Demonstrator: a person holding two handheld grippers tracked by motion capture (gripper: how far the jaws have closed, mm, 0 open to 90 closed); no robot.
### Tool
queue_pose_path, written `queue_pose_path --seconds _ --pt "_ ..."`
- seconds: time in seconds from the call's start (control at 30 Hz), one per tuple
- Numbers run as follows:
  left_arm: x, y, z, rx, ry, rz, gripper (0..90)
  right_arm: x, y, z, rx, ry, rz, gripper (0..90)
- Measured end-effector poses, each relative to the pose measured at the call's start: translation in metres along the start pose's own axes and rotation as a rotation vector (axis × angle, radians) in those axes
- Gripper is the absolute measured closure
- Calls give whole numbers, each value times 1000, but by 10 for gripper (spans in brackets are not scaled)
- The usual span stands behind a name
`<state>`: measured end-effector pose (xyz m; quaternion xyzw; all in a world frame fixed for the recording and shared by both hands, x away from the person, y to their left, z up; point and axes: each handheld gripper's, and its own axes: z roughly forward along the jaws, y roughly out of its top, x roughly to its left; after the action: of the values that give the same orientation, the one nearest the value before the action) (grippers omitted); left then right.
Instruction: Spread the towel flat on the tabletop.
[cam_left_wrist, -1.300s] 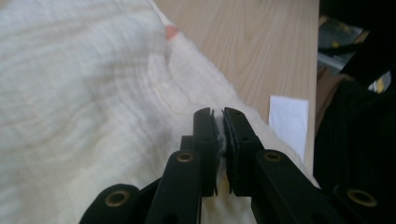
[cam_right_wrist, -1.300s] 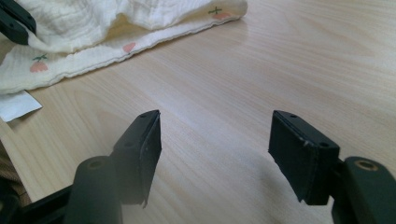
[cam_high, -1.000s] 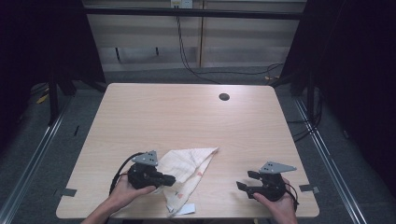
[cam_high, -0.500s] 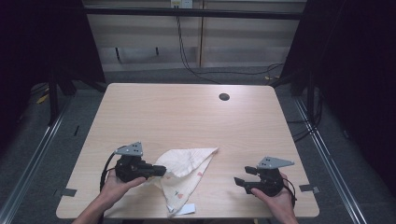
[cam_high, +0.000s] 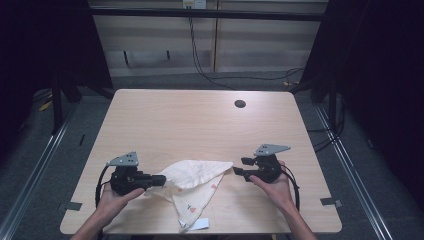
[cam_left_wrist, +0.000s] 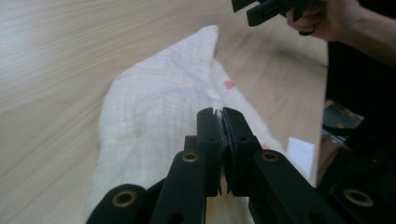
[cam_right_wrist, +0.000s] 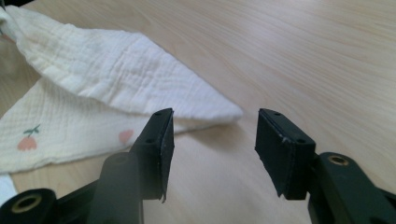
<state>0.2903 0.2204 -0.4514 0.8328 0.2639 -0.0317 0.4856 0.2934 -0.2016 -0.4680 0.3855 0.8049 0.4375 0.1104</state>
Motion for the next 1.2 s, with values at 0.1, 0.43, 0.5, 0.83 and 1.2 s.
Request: queue_pose_path --seconds 0.1,0.43,0.5,0.83,1.2 --pt "5 0 -2 -10 7 -10 866 -5 2 12 24 12 -16 504" --pt "10 -6 0 17 23 -22 865 -6 4 32 29 43 -94 590" --pt "12 -8 0 19 28 -24 865 -6 7 34 19 57 -104 585" --pt "14 -14 3 35 16 -30 859 3 -6 55 118 90 -165 530" --pt "9 -15 14 95 -16 -3 817 16 -10 50 135 66 -232 774"
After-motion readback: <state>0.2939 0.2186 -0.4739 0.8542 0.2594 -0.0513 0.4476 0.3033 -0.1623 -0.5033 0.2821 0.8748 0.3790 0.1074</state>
